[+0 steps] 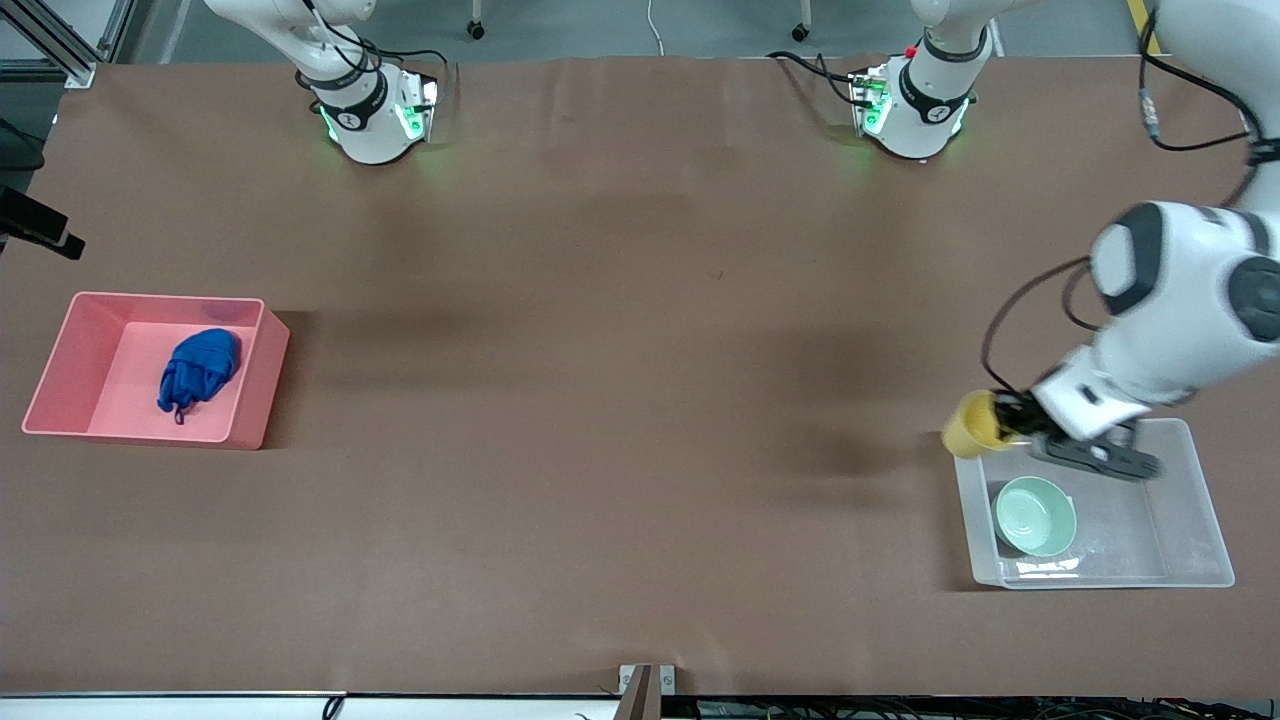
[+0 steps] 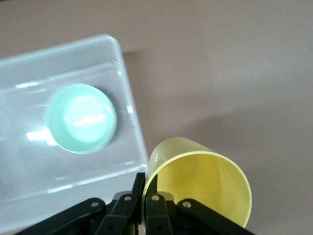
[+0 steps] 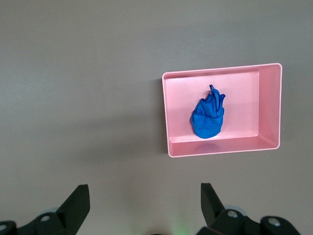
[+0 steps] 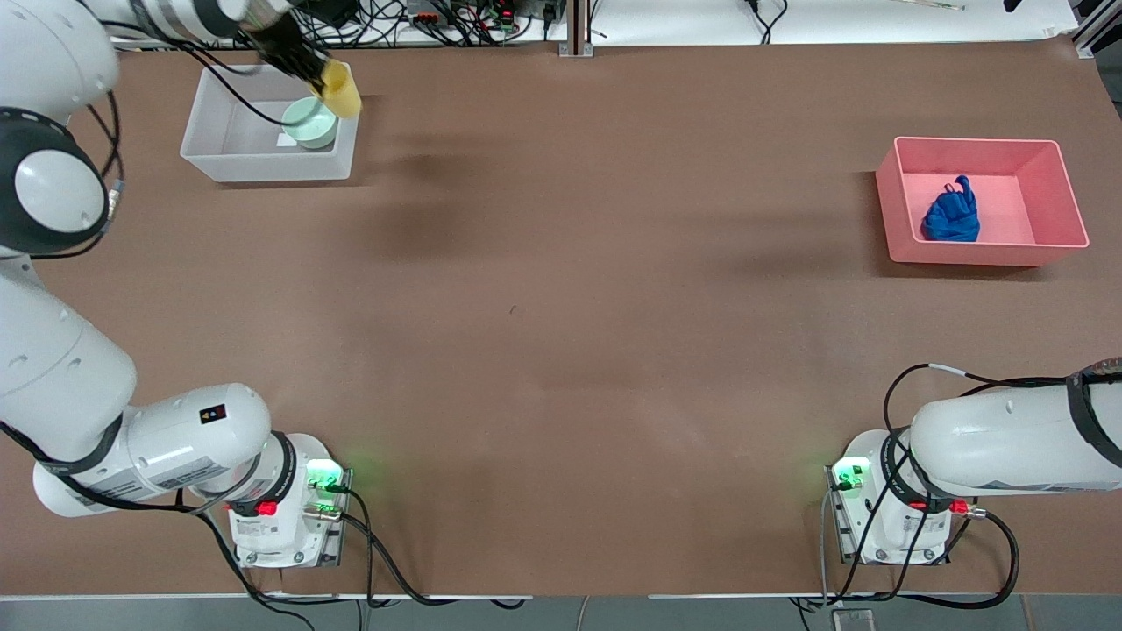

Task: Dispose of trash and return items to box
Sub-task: 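Carry the yellow cup with the left gripper into the clear box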

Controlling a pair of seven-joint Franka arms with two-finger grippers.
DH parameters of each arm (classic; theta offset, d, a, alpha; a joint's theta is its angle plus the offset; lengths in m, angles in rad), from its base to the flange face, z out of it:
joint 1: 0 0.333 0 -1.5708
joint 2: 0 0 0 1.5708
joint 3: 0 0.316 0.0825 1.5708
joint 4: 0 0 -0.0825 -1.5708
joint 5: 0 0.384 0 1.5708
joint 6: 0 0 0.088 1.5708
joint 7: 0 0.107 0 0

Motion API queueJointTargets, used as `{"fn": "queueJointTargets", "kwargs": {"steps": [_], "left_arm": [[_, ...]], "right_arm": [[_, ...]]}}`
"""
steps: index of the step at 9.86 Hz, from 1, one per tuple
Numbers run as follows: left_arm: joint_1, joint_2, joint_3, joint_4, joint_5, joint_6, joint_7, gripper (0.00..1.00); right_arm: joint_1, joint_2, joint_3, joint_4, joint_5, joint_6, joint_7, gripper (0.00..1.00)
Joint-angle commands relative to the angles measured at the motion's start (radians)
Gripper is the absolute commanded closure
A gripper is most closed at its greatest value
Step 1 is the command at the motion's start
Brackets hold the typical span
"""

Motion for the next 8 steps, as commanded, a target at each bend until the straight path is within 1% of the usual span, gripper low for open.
{"fn": "queueJointTargets", "kwargs": {"steps": [1, 2, 3, 4, 6, 8], "left_arm": [[0.020, 0.214, -0.008, 0.212, 0.092, -0.067, 0.045, 1.00], [0.020, 0.278, 0.004, 0.273, 0.129, -0.068, 0.057, 1.00], [0.015, 0.328, 0.030, 0.322, 0.133, -0.065, 0.083, 1.00], [0.014, 0.363, 0.059, 0.349, 0.133, -0.057, 0.124, 1.00], [0.020, 0.405, 0.092, 0.343, 0.131, -0.031, 0.171, 1.00], [0.023, 0.428, 0.093, 0.338, 0.131, -0.028, 0.168, 1.00]], "right_arm": [[0.000, -0.013, 0.003, -0.011, -0.017, -0.002, -0.002, 0.00], [0.000, -0.013, 0.003, -0.011, -0.017, -0.003, -0.002, 0.00], [0.000, -0.013, 0.003, -0.011, -0.017, -0.002, -0.002, 0.00], [0.000, -0.013, 0.003, -0.011, -0.017, -0.002, -0.002, 0.00], [0.000, -0.013, 0.003, -0.011, -0.017, -0.002, -0.002, 0.00], [0.000, -0.013, 0.003, -0.011, -0.017, -0.002, -0.002, 0.00]]}}
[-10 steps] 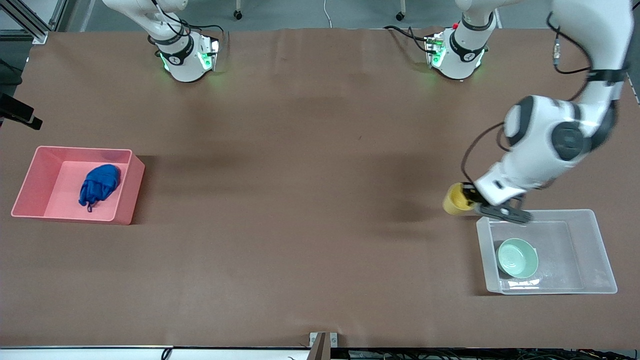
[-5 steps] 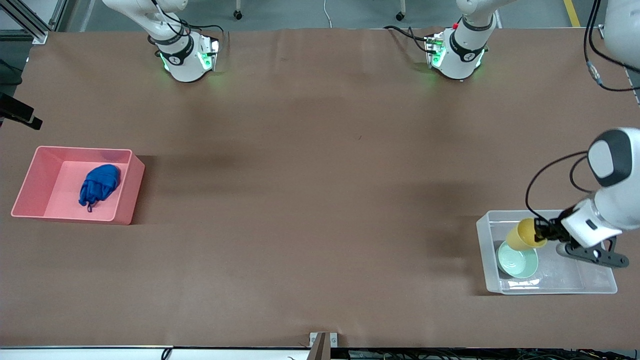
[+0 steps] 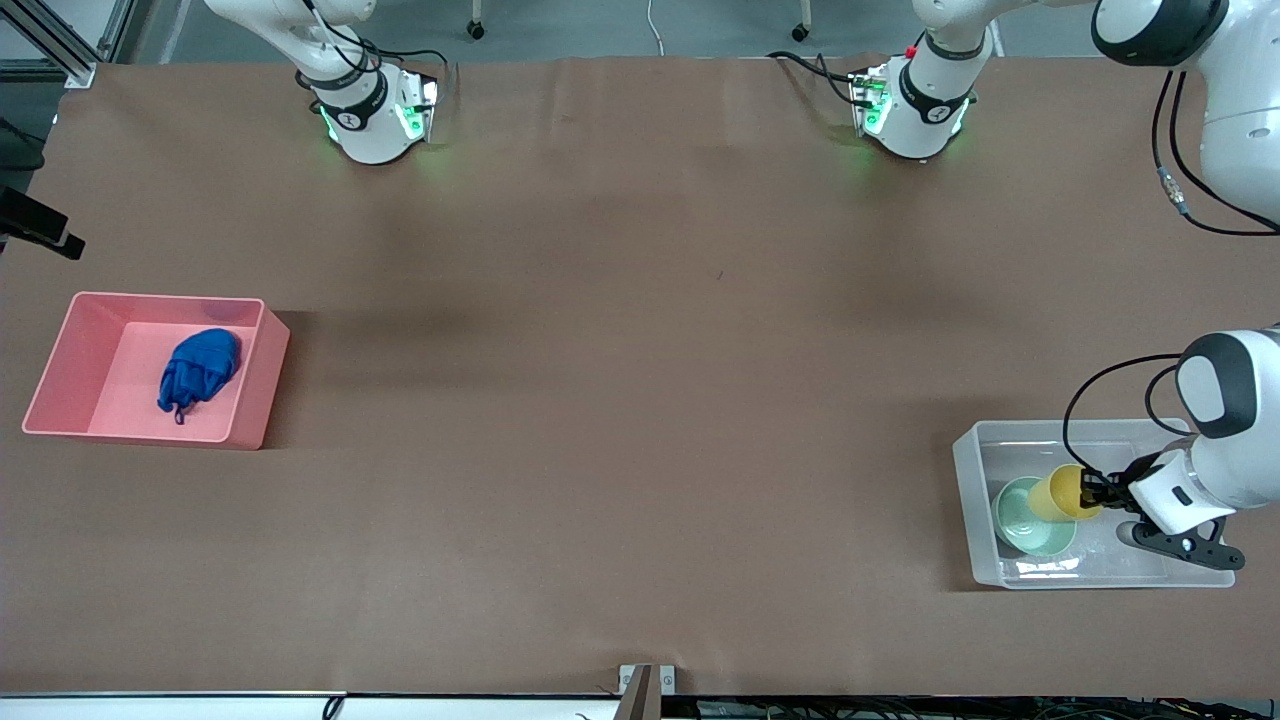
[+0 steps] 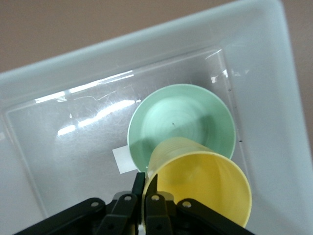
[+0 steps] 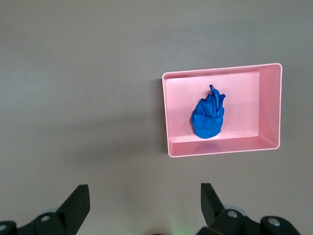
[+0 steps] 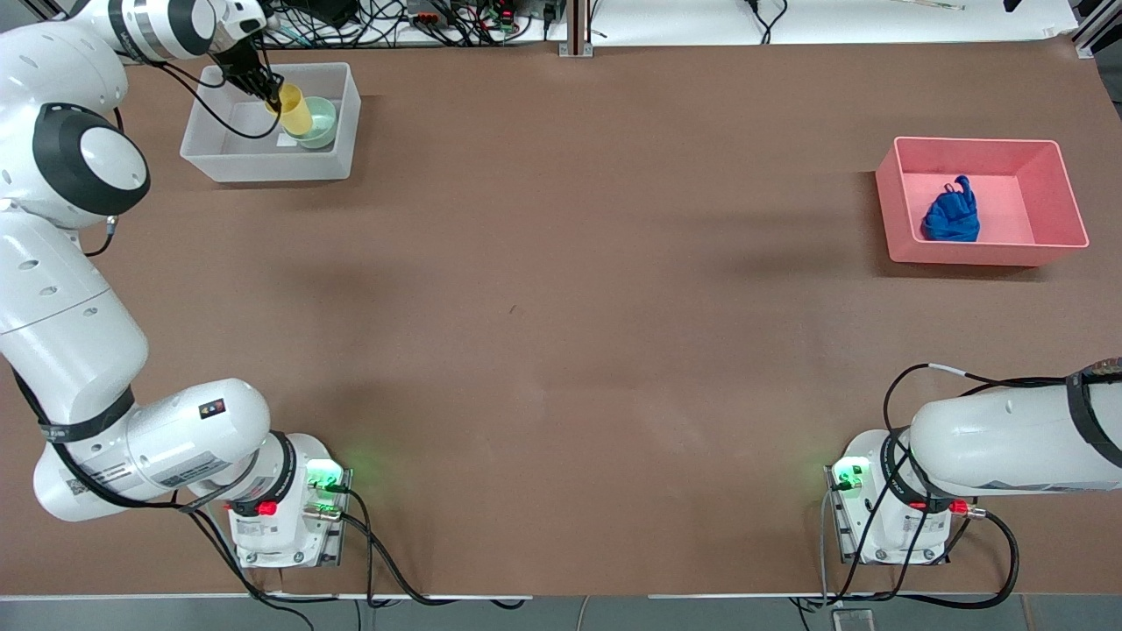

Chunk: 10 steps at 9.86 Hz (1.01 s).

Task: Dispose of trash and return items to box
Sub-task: 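Lower the cup into the green bowl and open the left gripper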

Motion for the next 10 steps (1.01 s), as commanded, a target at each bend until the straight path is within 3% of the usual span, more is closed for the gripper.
{"fn": "queueJointTargets", "kwargs": {"steps": [1, 4, 5, 6, 7, 10], "left_arm": [[-0.004, 0.043, 0.005, 0.015, 0.023, 0.013, 0.005, 1.00], [0.016, 0.066, 0.005, 0.008, 0.029, 0.051, 0.005, 0.94], [0.009, 0.051, 0.003, 0.011, 0.026, 0.050, -0.018, 0.63], [0.015, 0.025, -0.004, 0.011, 0.028, 0.050, -0.052, 0.21], [0.009, -0.001, -0.010, 0.011, 0.026, 0.050, -0.058, 0.00], [0.009, -0.145, -0.064, -0.023, 0.022, 0.003, -0.089, 0.00]], "right_arm": [[0.000, -0.013, 0.003, -0.011, -0.017, -0.001, -0.002, 0.00], [0.000, -0.013, 0.003, -0.011, -0.017, -0.001, -0.002, 0.00], [0.000, -0.013, 0.003, -0.011, -0.017, 0.000, -0.002, 0.00], [0.000, -0.013, 0.003, -0.013, -0.014, 0.003, 0.000, 0.00], [-0.002, -0.013, 0.002, -0.011, -0.008, 0.005, 0.002, 0.00], [-0.002, -0.013, 0.002, -0.013, -0.006, 0.003, 0.002, 0.00]]}}
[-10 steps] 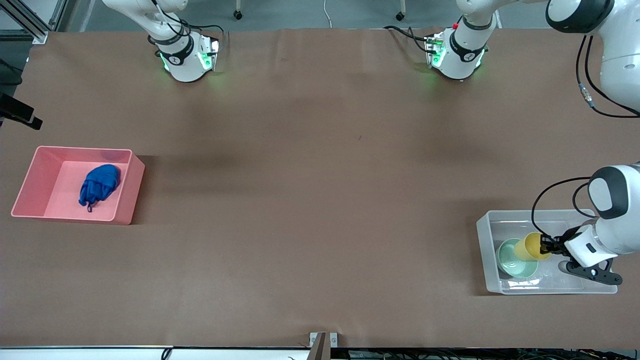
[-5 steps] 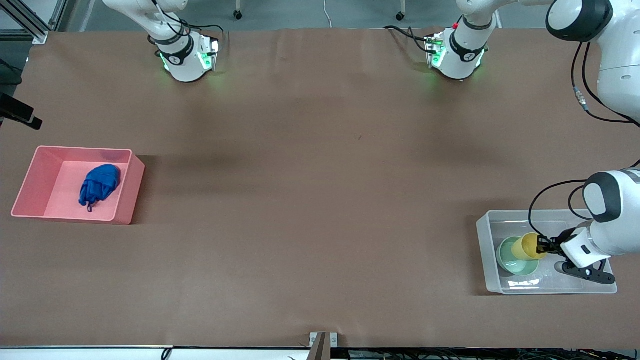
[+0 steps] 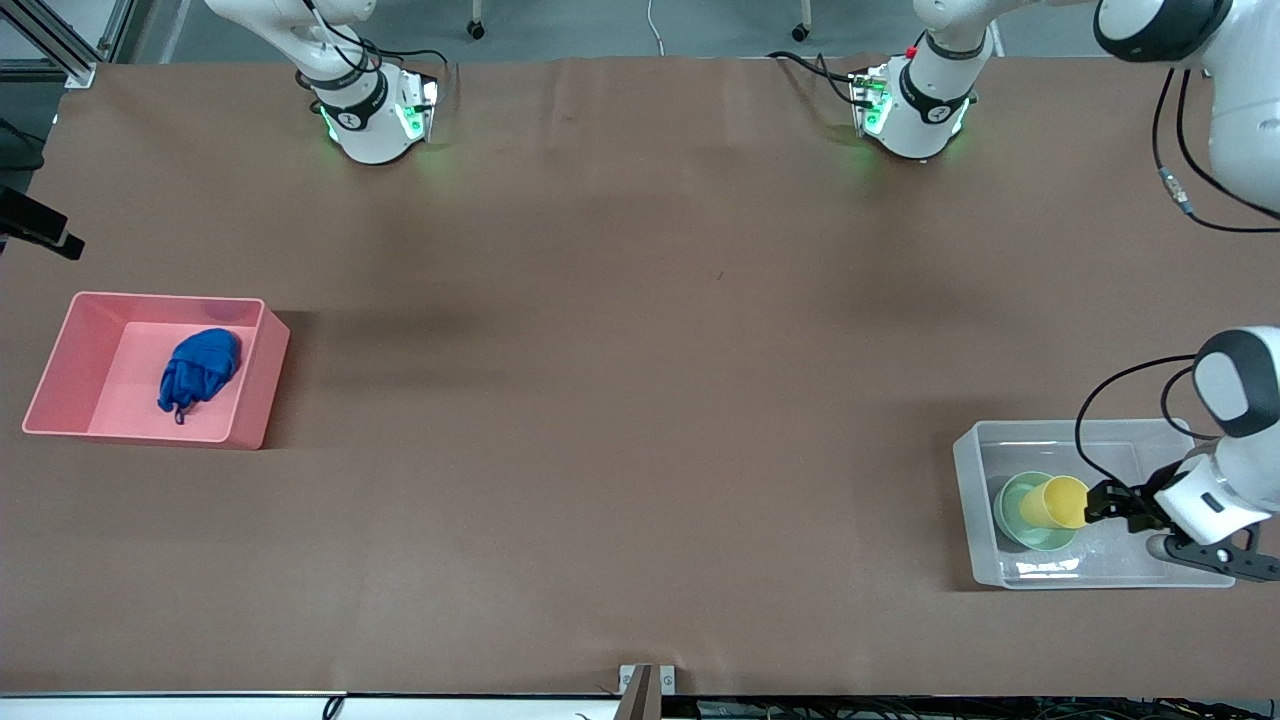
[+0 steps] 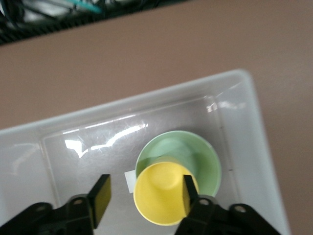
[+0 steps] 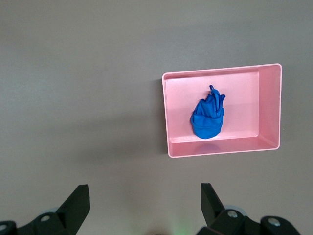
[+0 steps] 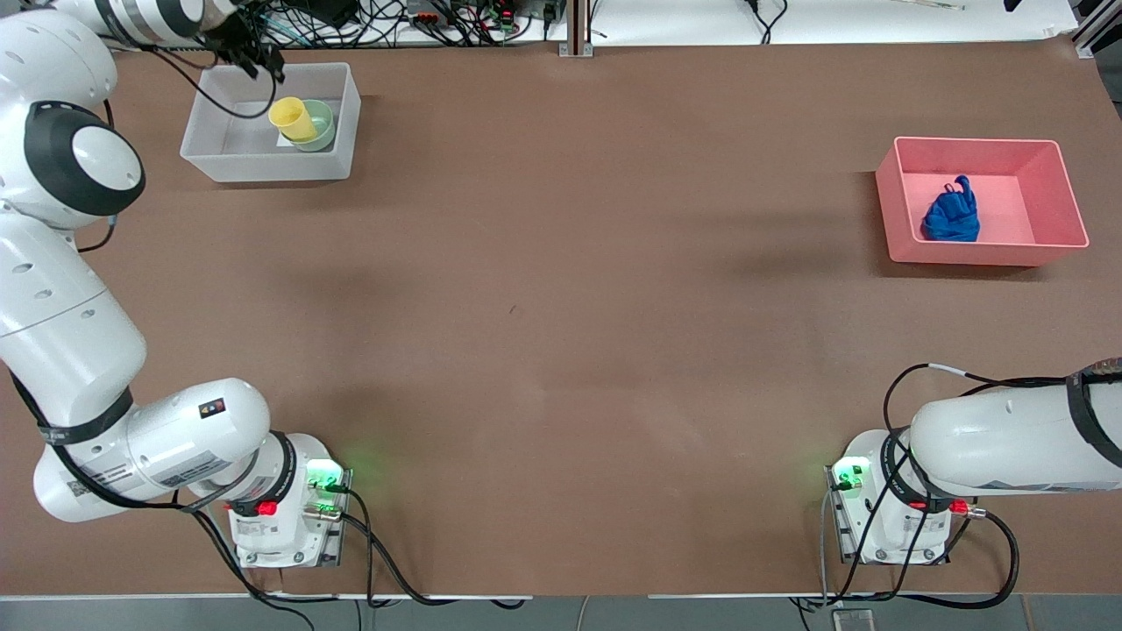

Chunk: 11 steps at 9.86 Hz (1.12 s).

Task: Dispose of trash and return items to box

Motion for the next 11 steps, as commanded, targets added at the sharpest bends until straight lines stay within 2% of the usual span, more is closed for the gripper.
{"fn": "queueJointTargets", "kwargs": {"steps": [1, 5, 7, 8, 9, 11], "left_arm": [[-0.001, -0.139, -0.017, -0.078, 0.023, -0.093, -0.065, 0.00], [0.015, -0.466, -0.041, -0.254, -0.017, -0.262, -0.070, 0.00], [0.002, -0.559, -0.034, -0.244, -0.139, -0.382, -0.071, 0.00], [-0.017, -0.601, -0.023, -0.244, -0.146, -0.422, -0.077, 0.00], [-0.088, -0.635, 0.039, -0.236, -0.147, -0.461, -0.081, 0.00], [-0.268, -0.695, 0.220, -0.233, -0.189, -0.520, -0.085, 0.00]], "right_arm": [[-0.002, -0.013, 0.002, -0.013, -0.006, 0.000, 0.000, 0.00], [-0.002, -0.013, 0.002, -0.013, -0.006, 0.000, 0.000, 0.00], [-0.003, -0.011, 0.002, -0.013, -0.006, 0.000, 0.000, 0.00], [-0.003, -0.011, 0.002, -0.013, -0.006, -0.001, 0.000, 0.00], [-0.003, -0.013, 0.002, -0.013, -0.006, -0.001, 0.000, 0.00], [-0.003, -0.011, 0.002, -0.013, -0.006, -0.001, 0.000, 0.00]]}}
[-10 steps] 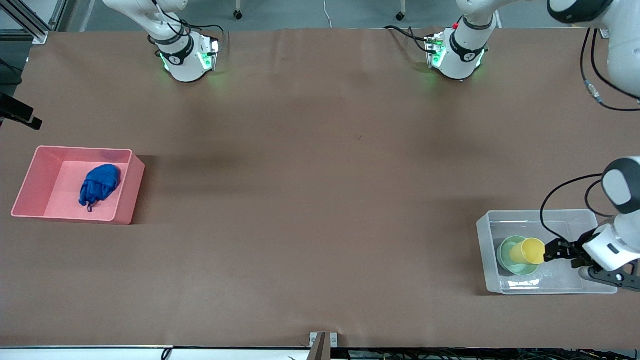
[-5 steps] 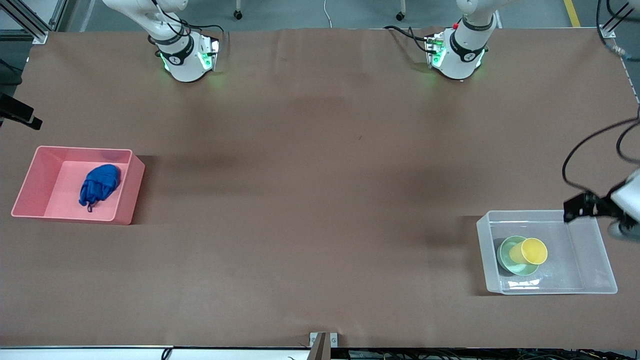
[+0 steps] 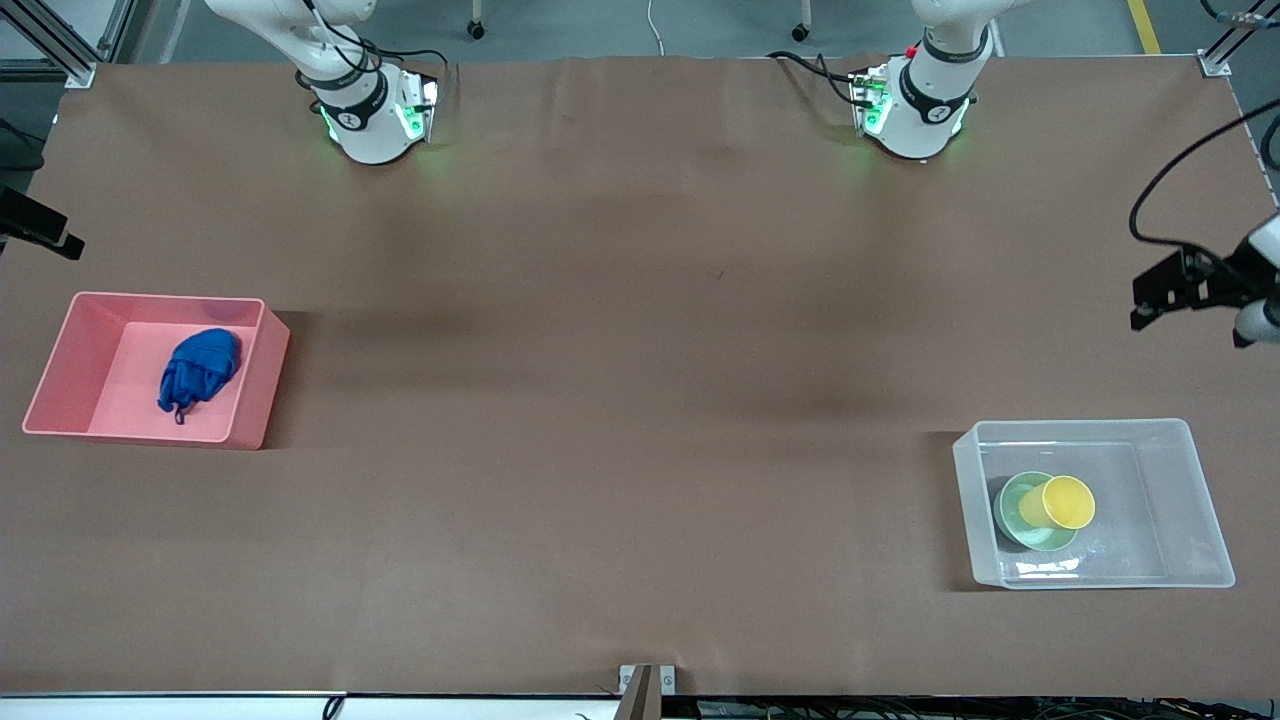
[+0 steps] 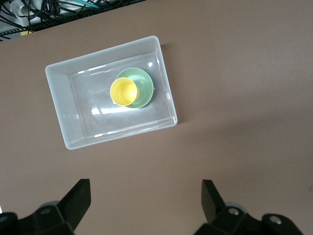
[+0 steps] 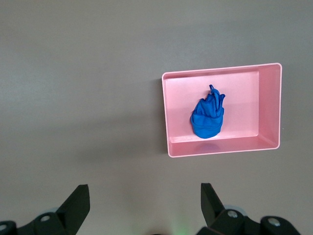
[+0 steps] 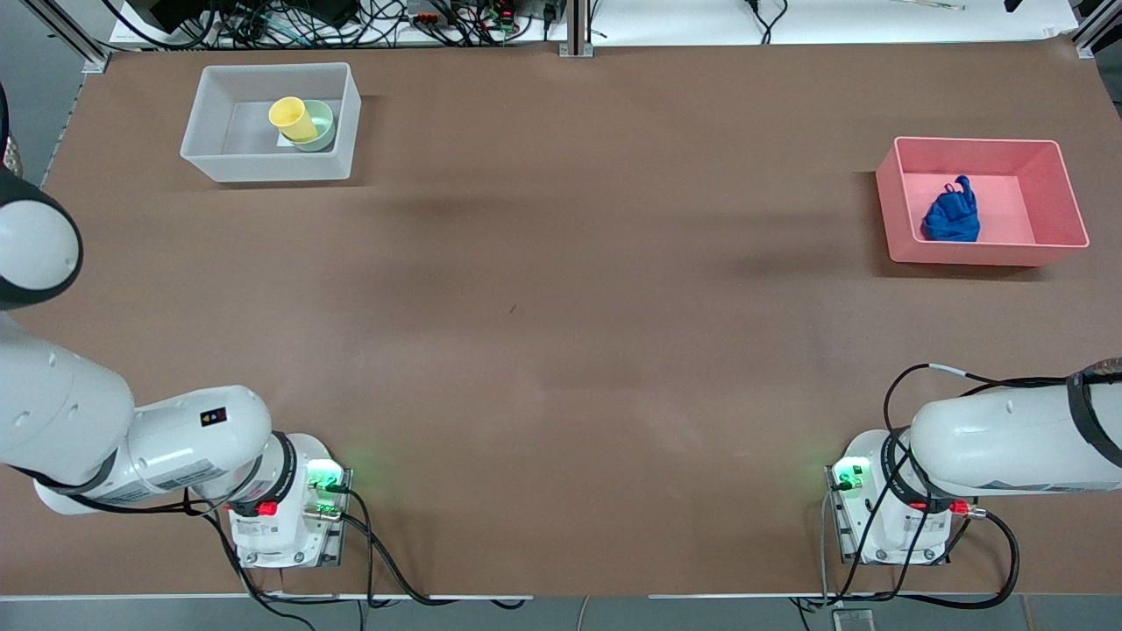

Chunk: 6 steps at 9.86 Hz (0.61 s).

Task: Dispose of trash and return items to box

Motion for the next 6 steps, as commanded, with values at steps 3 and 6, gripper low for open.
{"fn": "queueJointTargets", "kwargs": {"steps": [3, 6], "left_arm": [[-0.245, -0.109, 0.262, -0.064, -0.043, -0.126, -0.047, 0.00], [-0.264, -0.110, 0.253, -0.084, -0.042, -0.124, -0.093, 0.00]], "right_arm": [[-0.003, -0.011, 0.003, -0.012, -0.006, -0.001, 0.000, 0.00], [-0.003, -0.011, 0.003, -0.010, -0.006, -0.001, 0.000, 0.00]]}}
